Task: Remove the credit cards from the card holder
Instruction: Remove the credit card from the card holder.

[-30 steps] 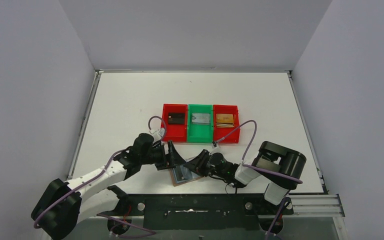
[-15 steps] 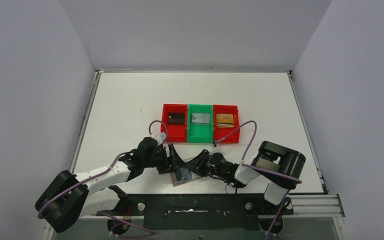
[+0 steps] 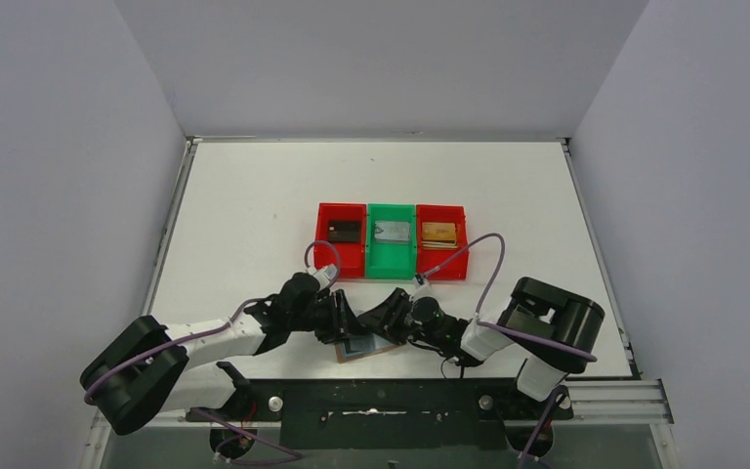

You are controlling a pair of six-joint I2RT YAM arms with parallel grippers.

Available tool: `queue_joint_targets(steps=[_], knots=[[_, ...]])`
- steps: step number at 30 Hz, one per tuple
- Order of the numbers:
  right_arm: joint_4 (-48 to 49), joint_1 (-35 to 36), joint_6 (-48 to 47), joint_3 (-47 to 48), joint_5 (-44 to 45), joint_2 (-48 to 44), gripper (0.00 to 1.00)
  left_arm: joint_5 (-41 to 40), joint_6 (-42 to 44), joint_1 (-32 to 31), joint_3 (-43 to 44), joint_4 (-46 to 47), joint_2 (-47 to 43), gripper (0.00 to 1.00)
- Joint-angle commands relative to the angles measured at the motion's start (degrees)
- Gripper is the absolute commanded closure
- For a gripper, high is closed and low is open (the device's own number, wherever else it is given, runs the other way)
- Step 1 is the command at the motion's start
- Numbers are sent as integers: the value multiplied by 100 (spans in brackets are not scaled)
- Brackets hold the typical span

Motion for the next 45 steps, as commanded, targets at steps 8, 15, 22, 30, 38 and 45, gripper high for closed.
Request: queue_joint_targets(steps=[8, 15, 22, 30, 38, 45], knots=[[-2959, 156, -1057, 599, 1011, -1832, 49, -22, 187, -70, 237, 166, -15, 69], [-5051, 499, -975, 952, 2427, -2946, 44, -227, 357, -196, 697, -106, 70, 69], [-5274, 629, -414, 364, 3095, -4050, 40, -246, 724, -456, 1324, -299, 794, 71], [-5509, 685, -114, 40, 3308, -4614, 39, -223, 689, -965, 1596, -16, 1775, 70], [-5593, 719, -160, 266, 3259, -4348, 39, -762, 721, -997, 1565, -333, 923, 57], [-5740, 745, -129, 432, 3346, -4302, 36, -1102, 732, -881, 1367, -853, 316, 54]])
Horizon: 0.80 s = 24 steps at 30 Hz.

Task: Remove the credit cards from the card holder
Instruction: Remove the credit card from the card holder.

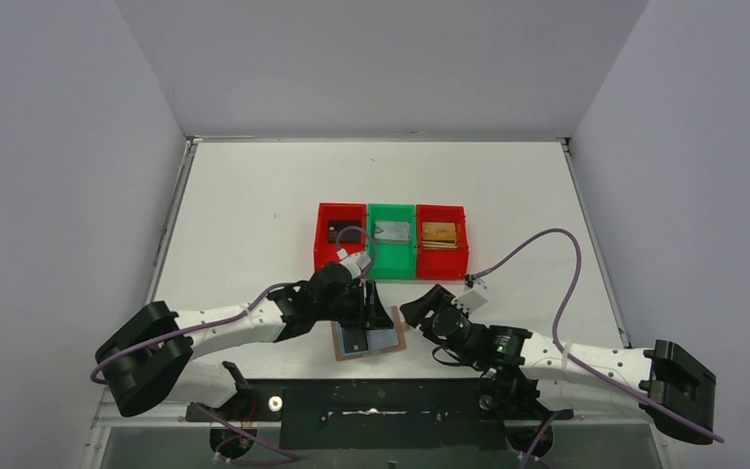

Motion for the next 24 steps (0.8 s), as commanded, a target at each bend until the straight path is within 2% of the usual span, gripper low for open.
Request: queue_joint_targets(steps=[1, 8, 24], knots=[[-42, 51, 53, 316, 425, -70, 36, -320, 40, 94, -138, -188, -395, 54], [-8, 49, 163, 155, 440, -259, 39, 211, -118, 239, -378, 298, 27, 55], [-50, 66, 257, 39, 430, -301, 44, 379, -25, 31, 282, 360, 781, 54]])
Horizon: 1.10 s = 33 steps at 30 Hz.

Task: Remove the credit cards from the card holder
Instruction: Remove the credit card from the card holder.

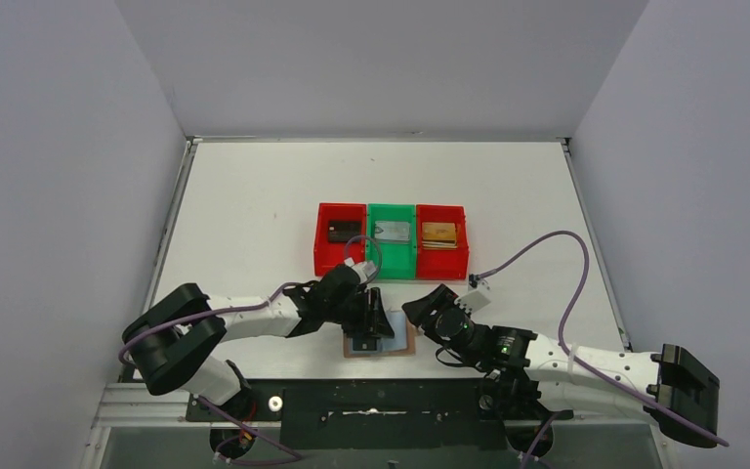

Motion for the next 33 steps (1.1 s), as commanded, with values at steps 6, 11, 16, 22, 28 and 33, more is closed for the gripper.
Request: queue_joint_targets(steps=[6, 11, 16, 22, 28, 33], knots=[[55, 26, 93, -30, 327, -52, 44, -97, 99, -60, 349, 97, -152, 48], [1, 26, 132, 5, 332, -68, 44, -8, -88, -60, 14, 567, -67, 46], [-155, 30, 136, 62, 364, -84, 45, 94, -52, -135, 149, 704, 22, 46], [-91, 31, 114, 21, 359, -125, 45, 71, 15, -191, 376, 692, 50, 46], [-121, 30, 162, -7, 374, -126, 45, 121, 17, -213, 287, 845, 192, 45], [-113, 27, 185, -4, 378, -108, 46, 102, -7, -222, 186, 872, 582, 46]])
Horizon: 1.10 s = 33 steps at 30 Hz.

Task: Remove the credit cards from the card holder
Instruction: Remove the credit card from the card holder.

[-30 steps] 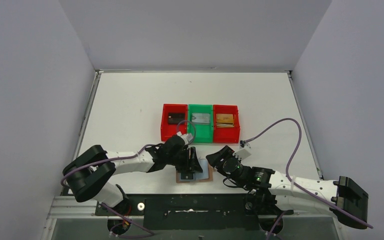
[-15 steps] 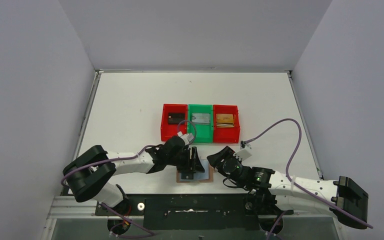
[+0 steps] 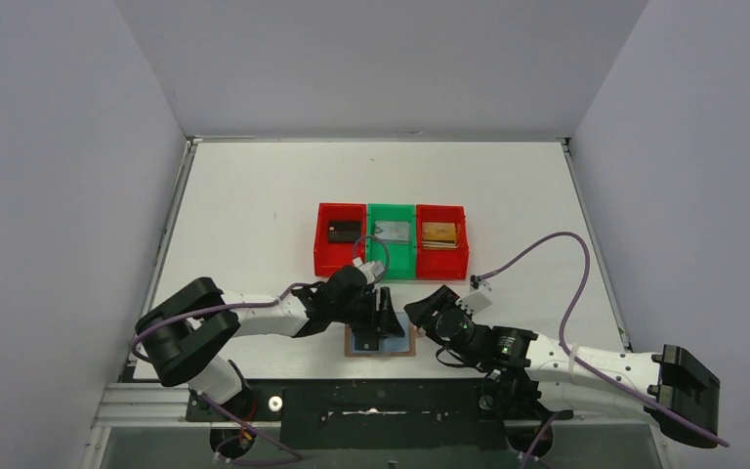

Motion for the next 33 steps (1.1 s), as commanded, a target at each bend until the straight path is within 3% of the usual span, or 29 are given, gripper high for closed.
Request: queue_joint_targets(steps=[1, 6, 19, 24, 28, 31, 33], knots=[[54, 31, 62, -3, 341, -71, 46, 106, 46, -53, 30, 397, 365, 47], [-4, 26, 67, 7, 329, -82, 46, 72, -70, -162, -12, 585, 421, 49], [-231, 36, -69, 151, 513, -260, 40, -596, 240, -149, 186, -332, -483, 46], [854, 33, -163, -379, 502, -621, 23, -667, 251, -86, 97, -340, -760, 45], [1980, 35, -142, -1099, 311, -1011, 0, -862, 302, -47, 116, -554, -1097, 45], [2616, 27, -285, -1492, 216, -1291, 2, -1281, 376, 42, 94, -959, -1477, 46], [2452, 25, -428, -1388, 176, -1384, 2, -1595, 367, 170, 12, -1301, -1805, 45]])
